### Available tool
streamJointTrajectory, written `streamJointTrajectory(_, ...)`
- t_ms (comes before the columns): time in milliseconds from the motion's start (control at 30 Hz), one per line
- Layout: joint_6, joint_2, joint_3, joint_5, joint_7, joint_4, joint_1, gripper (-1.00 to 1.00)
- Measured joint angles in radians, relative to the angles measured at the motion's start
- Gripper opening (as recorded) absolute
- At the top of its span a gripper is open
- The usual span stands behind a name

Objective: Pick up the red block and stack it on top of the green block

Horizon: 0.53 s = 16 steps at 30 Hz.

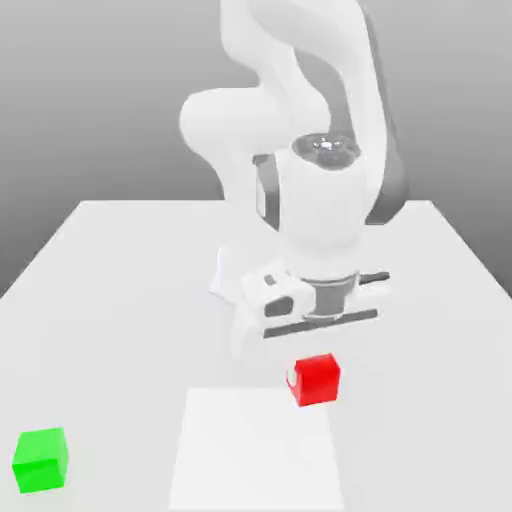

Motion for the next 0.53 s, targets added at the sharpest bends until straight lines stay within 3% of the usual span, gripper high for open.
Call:
streamJointTrajectory(267,-0.147,0.152,-0.192,0.061,0.050,0.291,-0.259,-1.00)
streamJointTrajectory(400,-0.055,0.295,-0.175,0.135,0.010,0.337,-0.318,-1.00)
streamJointTrajectory(433,-0.039,0.315,-0.169,0.145,0.003,0.340,-0.325,1.00)
streamJointTrajectory(533,-0.039,0.315,-0.169,0.145,0.003,0.340,-0.325,1.00)
